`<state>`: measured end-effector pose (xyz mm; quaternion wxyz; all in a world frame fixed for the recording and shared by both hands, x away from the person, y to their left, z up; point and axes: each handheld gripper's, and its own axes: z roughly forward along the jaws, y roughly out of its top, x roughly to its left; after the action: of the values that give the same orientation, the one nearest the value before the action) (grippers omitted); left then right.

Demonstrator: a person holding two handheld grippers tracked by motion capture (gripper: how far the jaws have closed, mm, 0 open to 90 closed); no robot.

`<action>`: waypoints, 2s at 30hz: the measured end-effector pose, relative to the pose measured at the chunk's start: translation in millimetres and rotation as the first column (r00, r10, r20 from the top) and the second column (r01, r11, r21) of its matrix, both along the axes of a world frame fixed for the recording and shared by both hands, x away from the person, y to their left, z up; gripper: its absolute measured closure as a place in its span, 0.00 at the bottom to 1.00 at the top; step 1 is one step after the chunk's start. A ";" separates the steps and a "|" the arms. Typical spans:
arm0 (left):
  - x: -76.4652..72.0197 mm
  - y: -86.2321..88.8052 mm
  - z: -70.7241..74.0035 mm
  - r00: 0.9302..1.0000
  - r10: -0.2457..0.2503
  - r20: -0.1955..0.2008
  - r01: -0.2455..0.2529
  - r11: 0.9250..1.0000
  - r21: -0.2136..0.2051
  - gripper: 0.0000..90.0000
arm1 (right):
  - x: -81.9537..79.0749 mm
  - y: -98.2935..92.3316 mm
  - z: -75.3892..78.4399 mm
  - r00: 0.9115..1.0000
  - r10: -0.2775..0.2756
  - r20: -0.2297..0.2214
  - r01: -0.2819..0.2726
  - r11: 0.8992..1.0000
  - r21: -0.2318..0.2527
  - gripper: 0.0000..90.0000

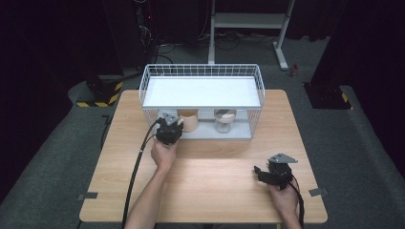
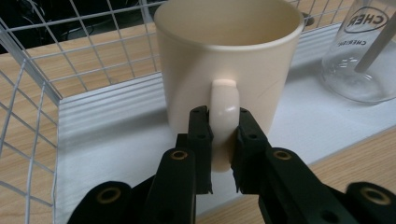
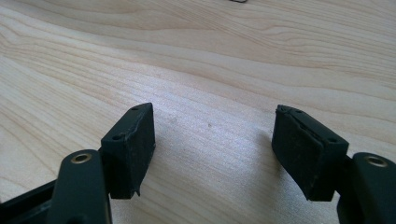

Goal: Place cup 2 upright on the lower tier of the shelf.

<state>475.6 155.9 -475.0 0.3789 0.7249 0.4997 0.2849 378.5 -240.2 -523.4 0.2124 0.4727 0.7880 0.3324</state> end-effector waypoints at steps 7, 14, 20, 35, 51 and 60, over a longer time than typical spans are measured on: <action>1.4 -0.1 -1.9 1.000 -0.004 -0.016 0.004 1.000 0.001 0.89 | 0.0 0.0 0.0 1.000 0.000 0.000 0.000 1.000 0.000 0.34; 3.9 -0.9 -5.1 1.000 0.002 -0.019 -0.002 1.000 -0.010 0.89 | 0.0 0.0 0.0 1.000 0.000 0.000 0.000 1.000 0.000 0.34; 4.5 -0.5 -4.8 1.000 -0.002 -0.024 0.002 1.000 -0.011 0.89 | 0.0 0.0 -0.1 1.000 -0.001 0.001 0.001 1.000 -0.001 0.34; 3.6 -1.6 -9.2 0.999 -0.006 -0.043 0.006 1.000 0.004 0.76 | -0.1 0.0 0.0 1.000 -0.001 0.000 0.001 1.000 0.000 0.34; -11.7 10.6 0.7 1.000 -0.023 -0.018 0.022 0.998 -0.064 0.49 | -0.1 0.0 -0.1 1.000 -0.001 0.000 0.001 1.000 0.000 0.34; -22.1 18.4 8.5 0.999 -0.037 -0.005 0.036 0.996 -0.080 0.47 | 0.0 0.0 -0.1 1.000 -0.001 0.001 0.001 1.000 0.000 0.34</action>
<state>453.5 174.2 -466.5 0.4112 0.7192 0.4985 0.2554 378.5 -240.2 -523.4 0.2130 0.4731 0.7877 0.3323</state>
